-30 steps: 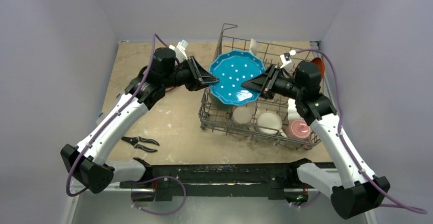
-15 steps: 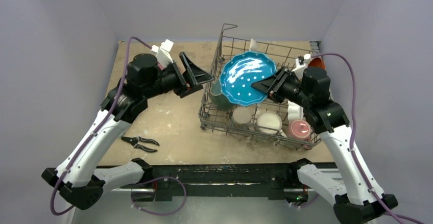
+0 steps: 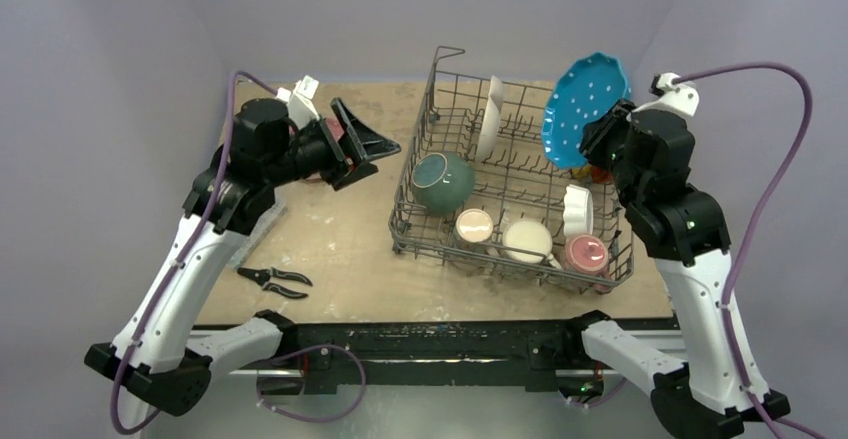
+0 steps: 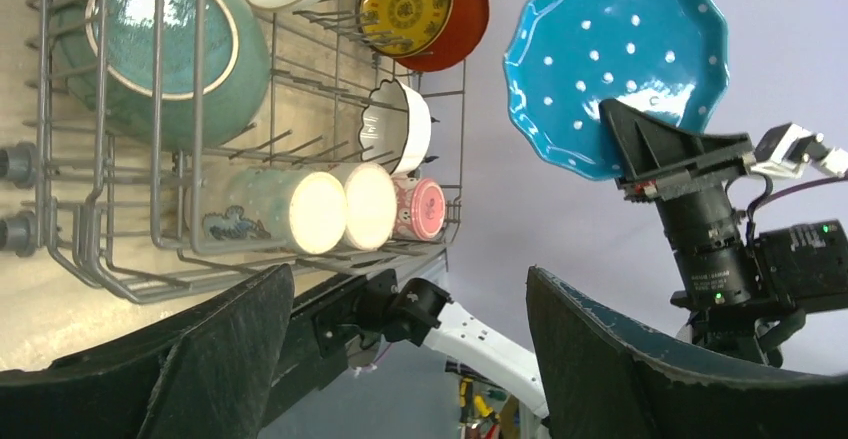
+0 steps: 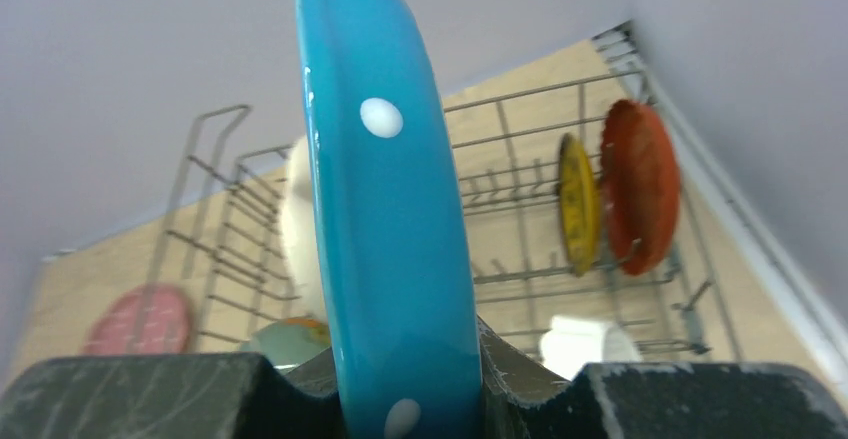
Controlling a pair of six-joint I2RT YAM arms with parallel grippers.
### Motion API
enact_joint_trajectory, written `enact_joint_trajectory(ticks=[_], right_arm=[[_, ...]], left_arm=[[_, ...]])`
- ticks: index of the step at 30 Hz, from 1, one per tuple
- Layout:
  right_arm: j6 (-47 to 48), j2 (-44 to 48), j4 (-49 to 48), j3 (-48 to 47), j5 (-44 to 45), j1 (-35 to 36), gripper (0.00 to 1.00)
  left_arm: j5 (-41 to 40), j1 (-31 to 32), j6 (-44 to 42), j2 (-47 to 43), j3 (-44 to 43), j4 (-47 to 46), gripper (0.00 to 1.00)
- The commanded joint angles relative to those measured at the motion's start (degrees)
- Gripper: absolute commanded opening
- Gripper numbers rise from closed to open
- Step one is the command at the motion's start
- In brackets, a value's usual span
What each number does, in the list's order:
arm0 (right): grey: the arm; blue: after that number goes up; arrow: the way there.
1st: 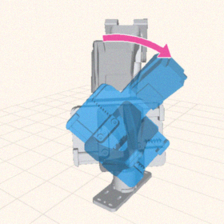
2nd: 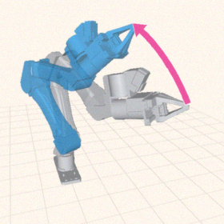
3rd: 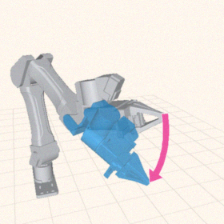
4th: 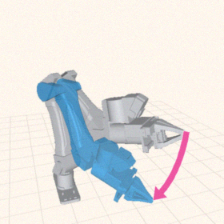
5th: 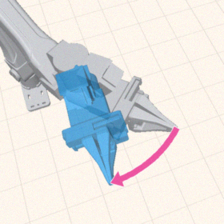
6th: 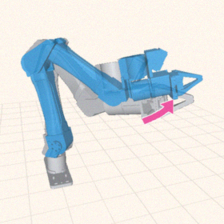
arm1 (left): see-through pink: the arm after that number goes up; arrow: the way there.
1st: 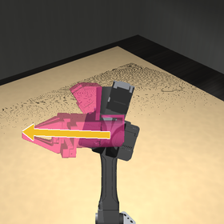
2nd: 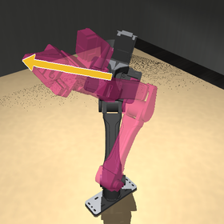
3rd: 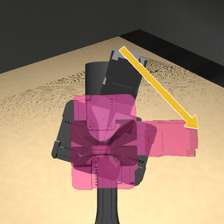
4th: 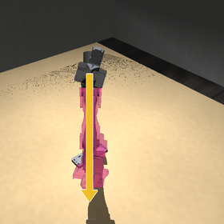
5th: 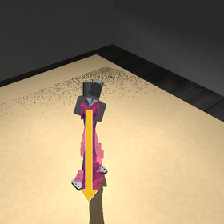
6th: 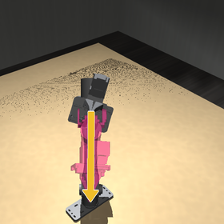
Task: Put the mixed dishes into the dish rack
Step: Insert the plate into the dish rack.
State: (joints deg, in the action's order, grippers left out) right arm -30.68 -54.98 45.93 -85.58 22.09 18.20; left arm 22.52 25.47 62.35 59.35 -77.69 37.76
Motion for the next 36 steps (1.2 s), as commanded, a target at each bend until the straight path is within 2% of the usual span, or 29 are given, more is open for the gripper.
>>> enact_joint_trajectory(ticks=[1,6,10,15,18,30,36], right_arm=[[15.84,-3.27,-13.26,1.3,9.84,-0.14,0.0],[18.73,-8.44,-21.48,4.39,9.23,-1.78,0.0],[22.54,-13.06,-24.42,4.55,7.5,-4.14,0.0],[26.73,-18.42,-27.72,3.48,7.68,-6.93,0.0],[27.89,-21.54,-28.17,2.9,7.15,-8.42,0.0],[27.65,-28.6,-28.08,-0.05,8.35,-9.89,0.0],[24.37,-31.12,-25.96,-0.2,11.46,-9.93,0.0]], left_arm=[[4.52,-0.94,-9.96,5.09,-11.25,5.95,0.84],[3.47,-1.25,-20.41,6.7,-18.85,14.43,0.83],[2.15,-2.73,-25.87,6.52,-17.69,18.47,0.83],[5.9,-6.82,-27.44,4.76,-11.24,15.65,0.83],[7.24,-9.45,-28.77,4.84,-10.43,15.78,0.83],[5.16,-9.83,-32.07,6.42,-13.82,18.46,0.83],[4.09,-9.87,-32.57,4.79,-11.54,18.71,0.83]])
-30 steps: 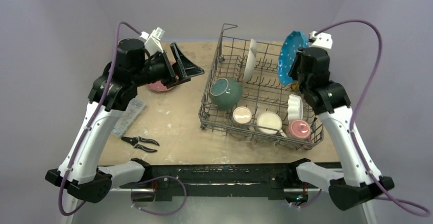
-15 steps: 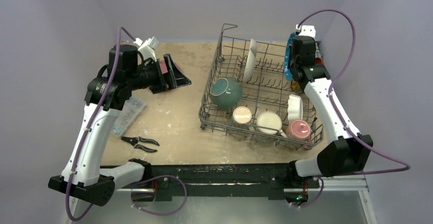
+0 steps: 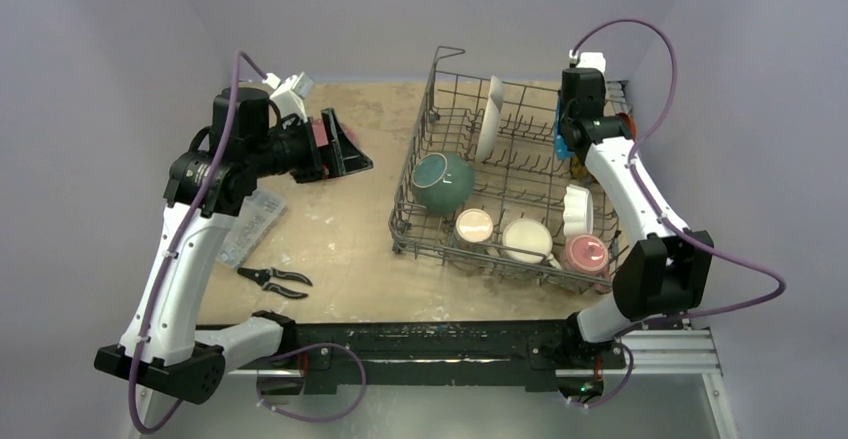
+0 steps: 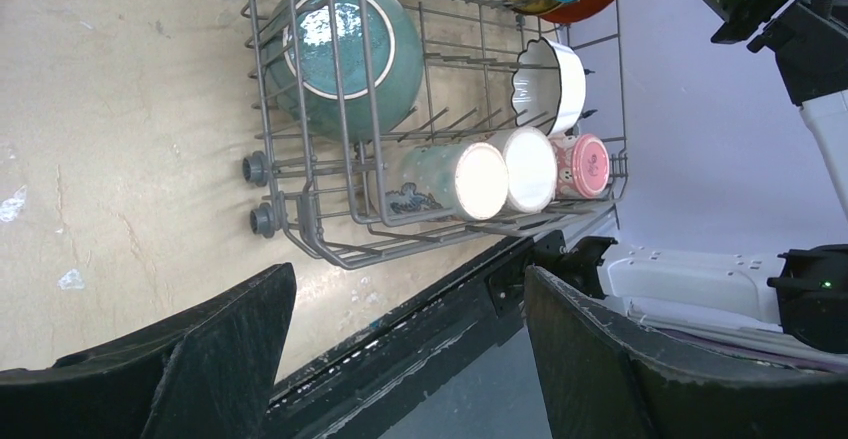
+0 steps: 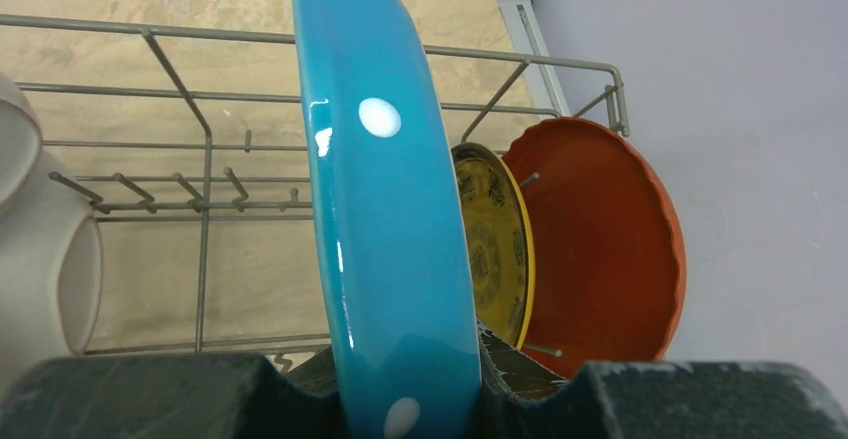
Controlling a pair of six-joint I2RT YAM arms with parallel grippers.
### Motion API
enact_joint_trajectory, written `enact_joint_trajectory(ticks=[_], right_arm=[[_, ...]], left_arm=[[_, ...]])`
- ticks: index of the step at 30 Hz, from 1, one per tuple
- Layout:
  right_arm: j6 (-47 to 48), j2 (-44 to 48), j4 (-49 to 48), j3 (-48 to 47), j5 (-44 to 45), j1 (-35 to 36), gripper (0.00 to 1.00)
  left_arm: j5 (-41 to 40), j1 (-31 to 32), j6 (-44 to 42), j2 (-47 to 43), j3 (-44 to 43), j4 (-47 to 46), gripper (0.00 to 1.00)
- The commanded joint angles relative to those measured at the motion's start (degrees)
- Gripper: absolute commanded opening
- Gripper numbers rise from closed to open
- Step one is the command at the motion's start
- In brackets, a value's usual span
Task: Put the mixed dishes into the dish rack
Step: Insert the plate into the dish rack.
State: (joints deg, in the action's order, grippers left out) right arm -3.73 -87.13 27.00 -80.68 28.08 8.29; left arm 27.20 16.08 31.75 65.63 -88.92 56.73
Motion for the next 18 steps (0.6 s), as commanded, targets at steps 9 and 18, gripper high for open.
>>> enact_joint_trajectory(ticks=[9,18], right_arm=[[-4.91,-0.38,-4.34,-5.68,6.46,0.1,0.0],[-10.13,-4.23,1.12,-7.28,6.23,0.58,0.0]], left_arm=[[-2.52,-0.6,-4.21,-1.73,-1.32,0.89,0.83],[-2.9,-0.51,-5.07,-2.21,-0.94,0.95,0.83]])
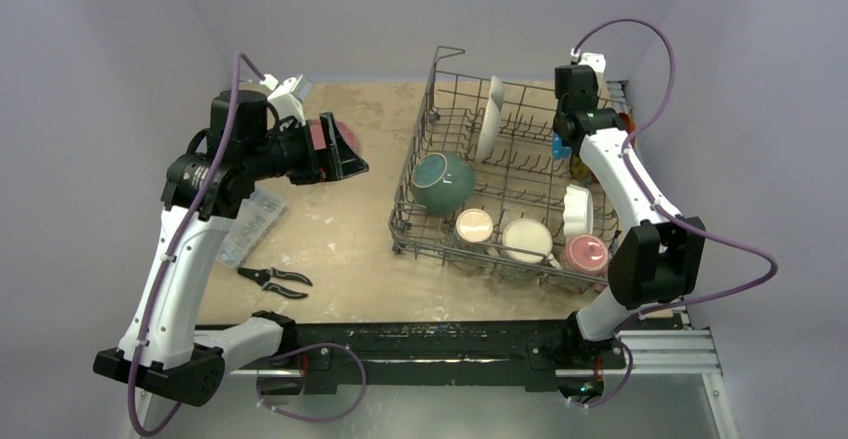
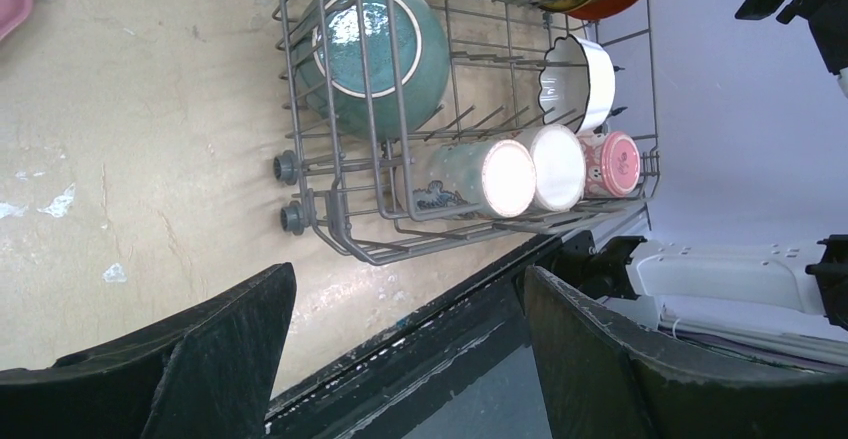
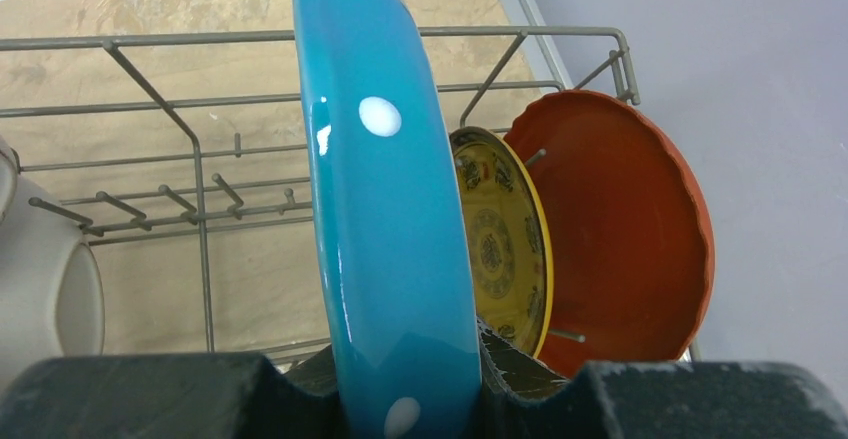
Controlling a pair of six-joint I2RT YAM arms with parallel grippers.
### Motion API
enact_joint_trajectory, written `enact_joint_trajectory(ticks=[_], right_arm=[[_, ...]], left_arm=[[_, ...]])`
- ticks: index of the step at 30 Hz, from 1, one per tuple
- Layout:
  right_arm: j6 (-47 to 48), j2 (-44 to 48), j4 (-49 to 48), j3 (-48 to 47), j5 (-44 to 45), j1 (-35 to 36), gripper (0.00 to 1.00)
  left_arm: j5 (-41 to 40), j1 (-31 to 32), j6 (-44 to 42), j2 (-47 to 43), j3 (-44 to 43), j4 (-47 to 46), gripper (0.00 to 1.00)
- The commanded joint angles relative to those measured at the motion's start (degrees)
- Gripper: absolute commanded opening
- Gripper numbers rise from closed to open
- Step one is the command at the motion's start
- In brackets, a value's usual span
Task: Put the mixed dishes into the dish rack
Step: Insert the plate into the dish rack.
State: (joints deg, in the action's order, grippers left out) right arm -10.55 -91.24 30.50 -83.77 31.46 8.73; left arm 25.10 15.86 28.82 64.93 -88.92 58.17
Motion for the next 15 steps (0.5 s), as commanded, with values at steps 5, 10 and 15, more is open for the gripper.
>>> enact_joint_trajectory(ticks=[5,10,15], right_arm=[[-3.32,-1.21,-0.8,-3.43,4.37,1.46,0.0],[-4.2,-2.53,2.19,-3.87,7.38,3.19,0.04],[-0.47,-1.75,-1.64,-0.82,10.34,5.13,0.08]], left_arm=[[-1.11,-0.29,-2.36,-2.0,-0.47,-0.58,0.83],[-0.27,-0.3,-2.19,-1.73,-0.46,-1.12,0.83],[-0.42,-0.21,-2.59,-1.86,-0.18,-0.85,0.83]])
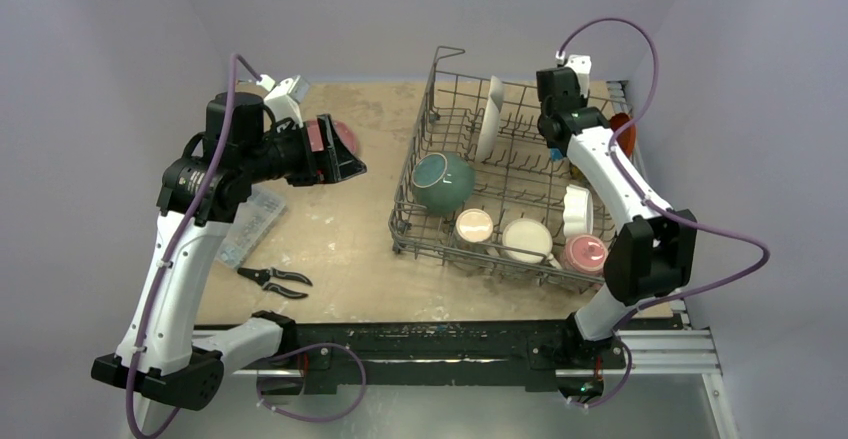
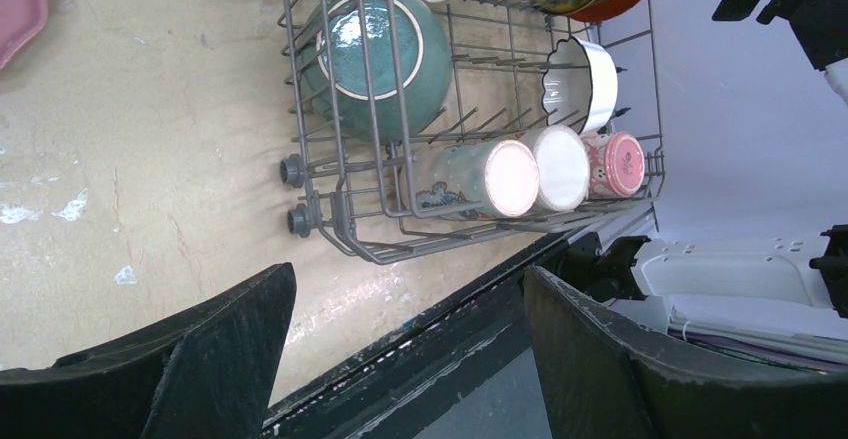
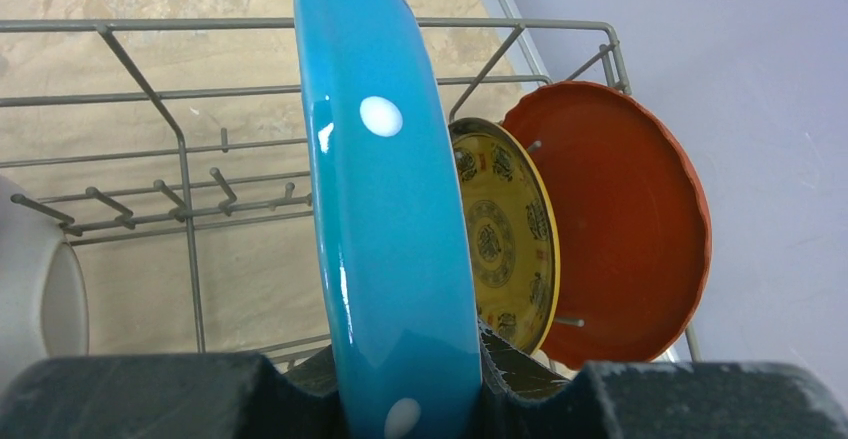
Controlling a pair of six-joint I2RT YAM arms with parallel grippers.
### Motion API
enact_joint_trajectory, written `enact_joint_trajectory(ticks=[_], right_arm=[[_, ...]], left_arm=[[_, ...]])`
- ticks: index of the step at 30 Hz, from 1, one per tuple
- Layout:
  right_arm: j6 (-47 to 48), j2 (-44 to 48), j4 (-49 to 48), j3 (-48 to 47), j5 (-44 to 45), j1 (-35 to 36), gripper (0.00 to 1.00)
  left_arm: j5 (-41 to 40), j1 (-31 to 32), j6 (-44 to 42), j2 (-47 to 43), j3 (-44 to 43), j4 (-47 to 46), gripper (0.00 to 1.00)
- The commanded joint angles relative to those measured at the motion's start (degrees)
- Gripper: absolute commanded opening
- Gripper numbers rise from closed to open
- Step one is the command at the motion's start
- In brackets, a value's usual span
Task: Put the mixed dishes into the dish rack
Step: Insert the plate into the dish rack.
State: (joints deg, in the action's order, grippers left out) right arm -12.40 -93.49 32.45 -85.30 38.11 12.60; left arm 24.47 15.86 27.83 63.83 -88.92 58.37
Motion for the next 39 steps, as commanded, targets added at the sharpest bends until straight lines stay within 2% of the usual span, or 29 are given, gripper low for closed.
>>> enact_joint_trajectory(ticks=[1,7,8,11,14,17,23,26,31,34,36,39], right_arm=[[1.75,0.5,-4.06,1.08,4.13,1.56,0.09],[2.53,-0.35,-4.33,1.06,5.18,2.61,0.2],[2.68,-0.37,-4.41,1.21,5.1,2.73,0.25],[3.24,-0.14,-4.95,2.01,4.13,2.76,0.47],[4.07,0.13,-5.88,2.47,3.84,2.73,0.59],[4.45,-0.23,-5.94,1.81,3.87,2.77,0.65],[4.22,1.43,-4.6,1.53,5.09,2.78,0.67],[4.95,3.63,-4.11,2.04,3.45,2.76,0.76],[1.87,6.01,2.08,-2.5,-9.72,2.76,0.89],[-0.22,8.27,3.65,-4.8,-23.01,2.77,0.97],[-0.77,10.88,3.41,-5.53,-32.67,2.71,0.98],[-4.17,16.97,0.3,-1.52,-43.73,2.72,0.98]], left_arm=[[0.12,-0.17,-1.76,-0.77,-0.19,-0.88,0.83],[-0.25,-0.06,-2.44,-0.99,-0.63,-0.43,0.83],[-0.14,-0.04,-2.43,-1.07,-0.67,-0.45,0.83],[-0.05,-0.04,-2.44,-1.24,-0.69,-0.41,0.83],[-0.01,0.18,-2.43,-1.17,-0.95,-0.36,0.83],[0.14,0.39,-2.35,-0.98,-1.35,-0.36,0.83],[1.37,0.41,-0.73,-0.96,-1.02,-1.1,0.83],[2.1,0.32,1.2,-1.13,0.07,-1.69,0.83],[2.74,0.23,6.61,-1.08,1.9,-3.1,0.83],[2.98,0.23,11.83,-1.97,4.03,-4.43,0.83],[2.35,0.23,15.43,-3.4,6.69,-5.45,0.83],[-0.93,0.06,21.92,-6.44,12.48,-6.66,0.85]])
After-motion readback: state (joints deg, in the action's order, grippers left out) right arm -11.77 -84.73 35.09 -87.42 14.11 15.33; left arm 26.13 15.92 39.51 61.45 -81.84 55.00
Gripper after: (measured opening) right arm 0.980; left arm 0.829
